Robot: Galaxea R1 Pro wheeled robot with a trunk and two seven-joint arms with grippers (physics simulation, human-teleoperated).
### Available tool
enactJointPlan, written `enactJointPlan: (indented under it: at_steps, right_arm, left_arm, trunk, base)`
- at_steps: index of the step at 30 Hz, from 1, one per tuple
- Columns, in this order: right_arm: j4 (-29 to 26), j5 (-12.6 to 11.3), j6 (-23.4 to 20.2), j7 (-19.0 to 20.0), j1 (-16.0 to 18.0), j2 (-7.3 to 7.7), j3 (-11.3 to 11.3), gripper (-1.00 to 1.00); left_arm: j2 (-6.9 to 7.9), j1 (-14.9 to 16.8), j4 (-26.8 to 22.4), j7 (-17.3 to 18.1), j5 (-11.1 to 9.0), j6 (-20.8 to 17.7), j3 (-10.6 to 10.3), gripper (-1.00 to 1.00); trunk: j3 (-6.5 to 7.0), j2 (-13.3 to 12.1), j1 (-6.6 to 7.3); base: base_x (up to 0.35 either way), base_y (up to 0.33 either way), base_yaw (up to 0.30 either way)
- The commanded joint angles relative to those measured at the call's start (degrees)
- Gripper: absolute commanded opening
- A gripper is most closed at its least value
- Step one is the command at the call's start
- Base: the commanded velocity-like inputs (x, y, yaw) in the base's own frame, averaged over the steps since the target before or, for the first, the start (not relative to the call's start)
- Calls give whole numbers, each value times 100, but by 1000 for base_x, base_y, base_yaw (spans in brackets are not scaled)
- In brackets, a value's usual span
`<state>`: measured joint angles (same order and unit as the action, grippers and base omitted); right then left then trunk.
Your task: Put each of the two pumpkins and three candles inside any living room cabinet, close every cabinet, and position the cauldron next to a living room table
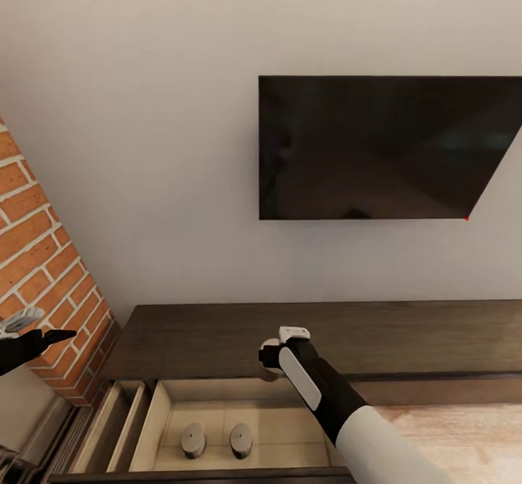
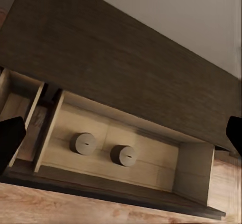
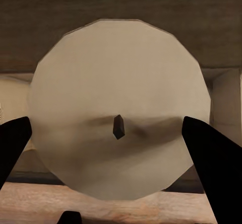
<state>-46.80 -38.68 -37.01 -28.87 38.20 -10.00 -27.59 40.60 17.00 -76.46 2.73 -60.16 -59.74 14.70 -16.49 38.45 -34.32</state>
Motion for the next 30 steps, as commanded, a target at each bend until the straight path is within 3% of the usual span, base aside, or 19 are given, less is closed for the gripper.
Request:
enactJointPlan:
  at_steps: [1, 10, 16, 21, 26, 30]
  right_arm:
    - [-9, -49, -15, -58, 6, 0, -13, -100]
    - [-21, -51, 2, -49, 3, 0, -26, -100]
    - [-20, -51, -14, -74, 8, 0, -75, -100]
    - [-18, -56, -36, -93, 11, 0, -79, -100]
    - [-6, -66, -48, -126, 12, 0, -74, -100]
    - [8, -190, -137, -137, 12, 0, -58, -100]
  left_arm:
    - [1, 5, -1, 59, 25, -26, 6, 100]
    - [-36, -2, -312, 325, -31, -26, -102, 100]
    - [-72, -12, -582, 391, -54, -26, -505, 100]
    - [-93, -12, -603, 396, -107, -26, -562, 100]
    - [-258, -12, -613, 395, -164, -26, -566, 100]
    - [-308, -12, -615, 395, -177, -26, -561, 100]
  trunk:
    - [-27, 49, -24]
    - [-189, 410, -222]
    - [-297, 651, -354]
    - [-386, 852, -463]
    - [-476, 1052, -573]
    - [-548, 1213, -661]
  base:
    - [0, 0, 0]
    - [0, 0, 0]
    - [0, 0, 0]
    - [0, 0, 0]
    - [0, 0, 0]
    - [0, 0, 0]
